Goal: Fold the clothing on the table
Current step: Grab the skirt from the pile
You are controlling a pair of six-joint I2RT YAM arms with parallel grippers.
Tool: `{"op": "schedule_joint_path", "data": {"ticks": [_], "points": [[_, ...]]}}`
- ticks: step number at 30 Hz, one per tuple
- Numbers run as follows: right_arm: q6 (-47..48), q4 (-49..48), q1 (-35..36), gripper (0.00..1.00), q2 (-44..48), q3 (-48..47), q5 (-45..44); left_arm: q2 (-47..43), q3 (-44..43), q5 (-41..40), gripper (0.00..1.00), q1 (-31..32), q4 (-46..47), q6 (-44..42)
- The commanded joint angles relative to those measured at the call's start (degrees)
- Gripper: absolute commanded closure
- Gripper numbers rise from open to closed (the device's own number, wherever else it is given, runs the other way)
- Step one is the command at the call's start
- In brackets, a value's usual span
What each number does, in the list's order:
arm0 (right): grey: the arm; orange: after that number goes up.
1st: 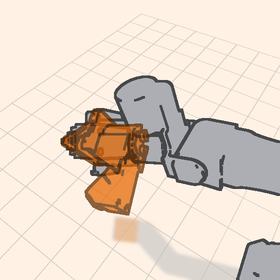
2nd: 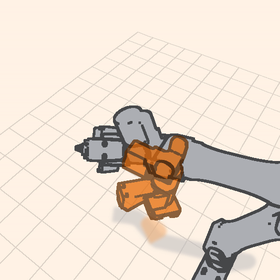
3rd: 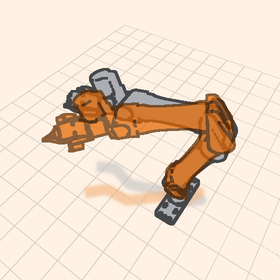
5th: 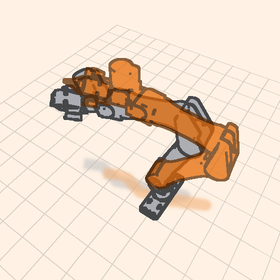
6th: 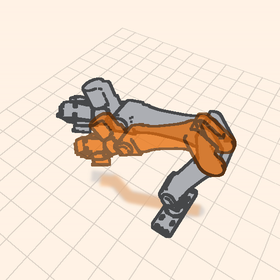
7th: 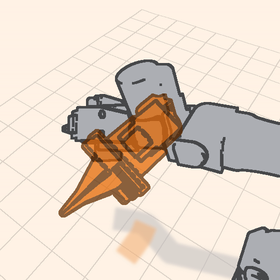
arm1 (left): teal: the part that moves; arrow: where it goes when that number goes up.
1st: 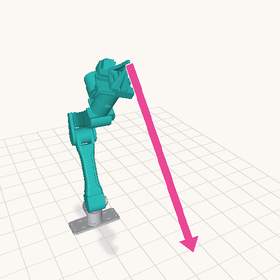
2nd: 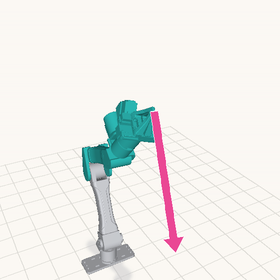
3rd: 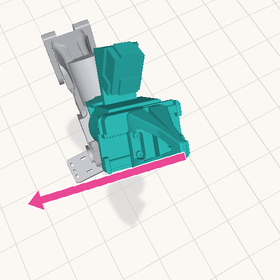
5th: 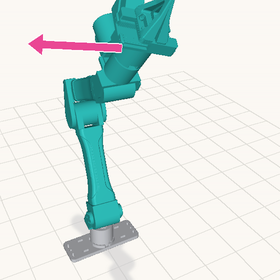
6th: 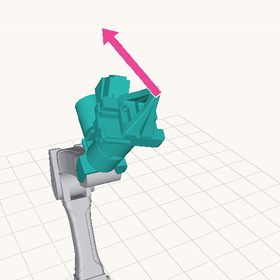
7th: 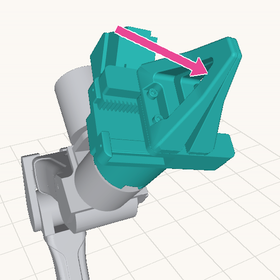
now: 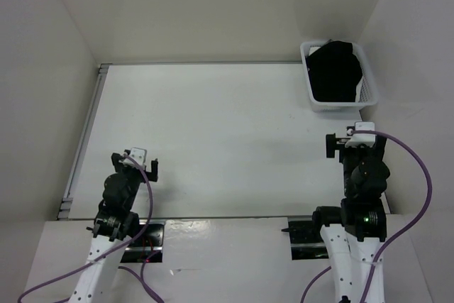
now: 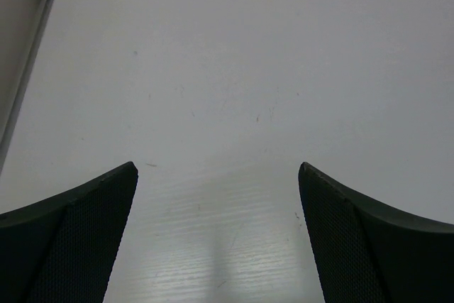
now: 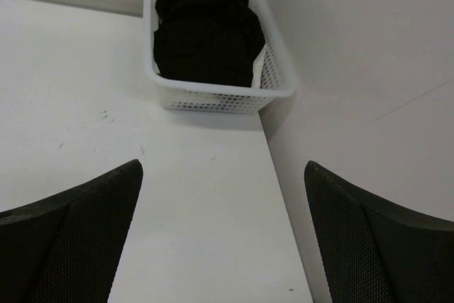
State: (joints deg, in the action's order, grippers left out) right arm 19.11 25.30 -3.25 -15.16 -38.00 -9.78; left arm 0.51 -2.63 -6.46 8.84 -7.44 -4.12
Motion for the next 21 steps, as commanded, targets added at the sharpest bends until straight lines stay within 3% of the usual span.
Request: {"op": "schedule_joint_path", "data": {"ticks": [1,4,5,7,8,9,11,13,14,17,18,21], "points": [[-0.57,-3.76,0.17,0.02,-2.41,-4.36,-2.78,-8.07,-8.05,-1.71,0.0,0.3,6.29,-2.63],[-0.57,-5.61,0.7,0.02,-6.89,-6.82,-4.01,-5.19,-14.57,-3.9,0.0,0.3,8.41,-3.17],[-1.09,-6.31,0.7,0.02,-8.56,-8.65,-4.02,-3.17,-20.42,-5.04,0.0,0.3,8.93,-3.87],[-1.71,-6.32,0.7,0.02,-14.7,-10.95,-5.24,7.0,-28.87,-7.76,0.0,0.3,5.88,-2.83],[-2.58,-6.32,0.7,0.02,-17.07,-13.57,-6.21,11.57,-33.88,-10.91,0.0,0.3,0.55,-0.47],[-3.63,-6.32,0.7,0.02,-22.06,-14.99,-6.22,20.32,-44.46,-12.25,0.0,0.3,-2.63,0.59],[-5.91,-5.79,0.7,0.02,-27.18,-19.12,-7.53,30.71,-54.36,-13.75,0.0,0.3,-12.97,2.88],[-7.33,-3.86,0.7,0.02,-34.3,-22.97,-7.53,35.15,-64.2,-12.97,0.0,-0.31,-18.55,2.19],[-8.03,-3.85,0.17,0.02,-36.59,-24.13,-7.53,37.43,-65.38,-11.14,0.0,-1.19,-20.75,-1.64],[-11.54,-0.52,-1.23,0.02,-49.65,-31.84,-5.35,40.16,-65.39,-12.09,0.0,-1.72,-21.29,-0.02],[-12.25,0.62,-1.93,0.02,-49.7,-33.7,-3.6,41.31,-64.78,-11.22,0.0,-2.33,-21.91,-0.01],[-14.71,5.01,-6.67,0.02,-61.19,-39.15,4.55,47.11,-60.68,-17.15,0.0,-2.34,-20.78,4.62]]}}
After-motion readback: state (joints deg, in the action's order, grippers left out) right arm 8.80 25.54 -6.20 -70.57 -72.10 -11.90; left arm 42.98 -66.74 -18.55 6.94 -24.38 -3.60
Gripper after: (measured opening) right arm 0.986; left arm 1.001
